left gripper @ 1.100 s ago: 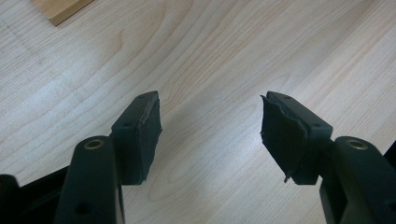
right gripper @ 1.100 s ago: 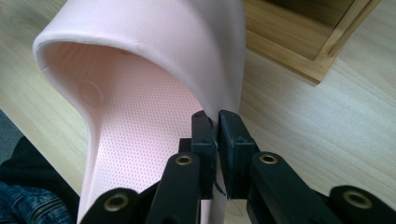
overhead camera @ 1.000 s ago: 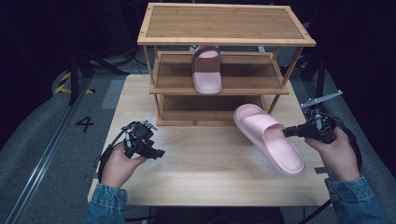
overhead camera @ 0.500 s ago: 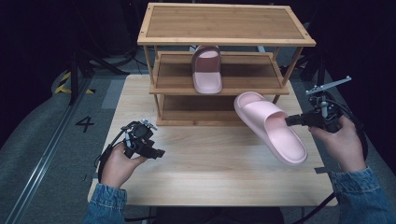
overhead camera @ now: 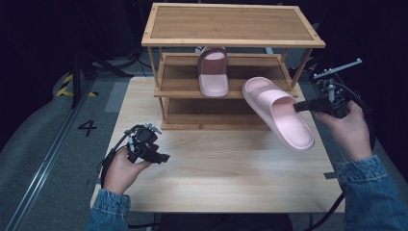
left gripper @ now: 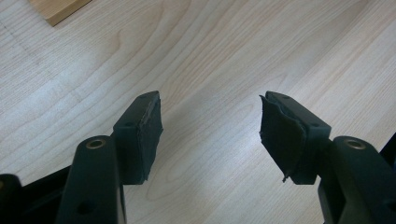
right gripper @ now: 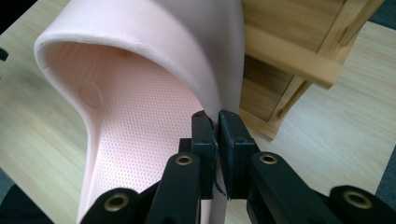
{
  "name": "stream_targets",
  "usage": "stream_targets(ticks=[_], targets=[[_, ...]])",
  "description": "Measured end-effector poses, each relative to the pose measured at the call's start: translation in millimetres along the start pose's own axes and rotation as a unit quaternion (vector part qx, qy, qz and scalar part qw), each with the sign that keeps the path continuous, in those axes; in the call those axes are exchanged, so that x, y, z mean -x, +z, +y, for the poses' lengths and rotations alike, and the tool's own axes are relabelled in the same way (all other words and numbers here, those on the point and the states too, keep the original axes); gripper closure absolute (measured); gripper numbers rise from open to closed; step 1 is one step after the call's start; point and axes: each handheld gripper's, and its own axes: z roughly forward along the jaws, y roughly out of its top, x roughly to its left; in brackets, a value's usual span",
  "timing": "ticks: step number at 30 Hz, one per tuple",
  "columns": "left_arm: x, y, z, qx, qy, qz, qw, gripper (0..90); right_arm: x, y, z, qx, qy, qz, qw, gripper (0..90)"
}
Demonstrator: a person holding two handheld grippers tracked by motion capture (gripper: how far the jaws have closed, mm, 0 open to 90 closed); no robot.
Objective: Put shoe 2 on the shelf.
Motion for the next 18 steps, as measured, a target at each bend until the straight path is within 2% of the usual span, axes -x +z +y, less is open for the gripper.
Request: stream_targets(ticks=[9, 18], targets=[[-0.3, -0.7, -0.2, 0.000, 0.002, -0.001, 1.0000, 38.3, 8.4, 14.2, 24.7, 0.006, 0.018, -0.004, 0.9998, 85.9], [-1.7, -0.6, -1.3, 0.001, 0.002, -0.005, 1.0000, 38.2, 11.7, 31.6, 38.0, 0.031, 0.032, -0.006, 0.9990, 85.9]])
